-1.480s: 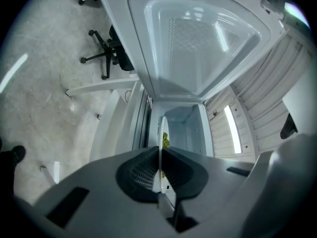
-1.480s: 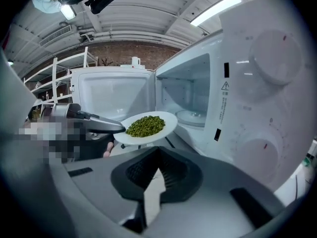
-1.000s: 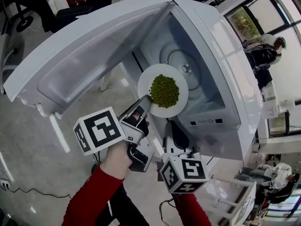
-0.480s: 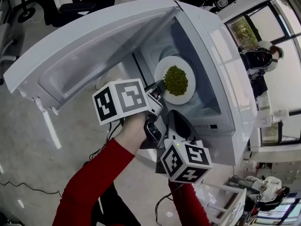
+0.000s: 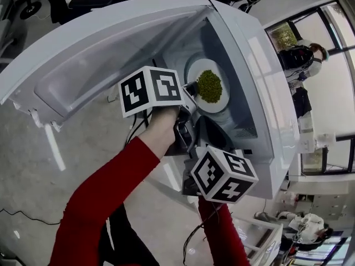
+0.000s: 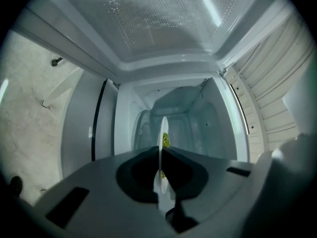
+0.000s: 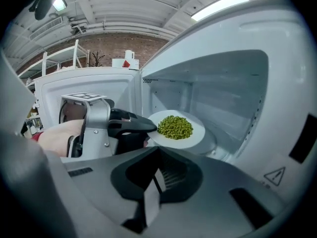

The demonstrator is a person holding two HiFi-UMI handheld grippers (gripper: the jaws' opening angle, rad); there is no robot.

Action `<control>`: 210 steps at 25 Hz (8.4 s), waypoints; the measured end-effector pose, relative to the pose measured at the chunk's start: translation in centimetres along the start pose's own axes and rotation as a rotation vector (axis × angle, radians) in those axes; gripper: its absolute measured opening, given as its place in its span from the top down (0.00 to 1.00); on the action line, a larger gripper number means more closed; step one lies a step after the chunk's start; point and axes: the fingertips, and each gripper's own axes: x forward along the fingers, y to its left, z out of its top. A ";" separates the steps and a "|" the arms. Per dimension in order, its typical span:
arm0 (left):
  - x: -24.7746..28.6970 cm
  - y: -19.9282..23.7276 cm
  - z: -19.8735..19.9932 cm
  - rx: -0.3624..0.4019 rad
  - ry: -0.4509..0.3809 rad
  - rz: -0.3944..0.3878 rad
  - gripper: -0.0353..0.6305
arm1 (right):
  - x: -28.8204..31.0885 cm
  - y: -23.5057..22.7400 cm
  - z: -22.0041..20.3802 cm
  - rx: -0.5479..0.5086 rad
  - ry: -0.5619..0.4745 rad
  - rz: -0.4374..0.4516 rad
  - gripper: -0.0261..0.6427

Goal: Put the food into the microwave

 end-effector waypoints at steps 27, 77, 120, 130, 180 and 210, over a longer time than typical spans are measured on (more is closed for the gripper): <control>5.4 0.0 1.9 0.137 0.147 0.091 0.92 | 1.9 -1.3 1.5 0.123 0.043 -0.018 0.94; 6.9 0.3 1.6 0.857 0.268 0.334 0.79 | 1.6 -1.0 1.2 0.112 0.067 -0.033 0.94; -0.1 -2.8 3.3 1.017 0.152 0.240 0.93 | 0.4 1.7 2.3 0.112 -0.032 0.069 0.94; -8.0 -3.6 1.2 0.928 0.124 0.191 0.93 | -3.2 5.1 3.8 0.135 -0.103 0.174 0.94; -34.5 -11.7 -13.4 1.176 -0.087 0.078 0.93 | -27.3 10.4 -5.1 0.158 -0.343 0.415 0.94; -39.0 -12.6 -14.3 1.196 -0.151 0.007 0.93 | -29.4 10.6 -6.7 0.119 -0.417 0.386 0.94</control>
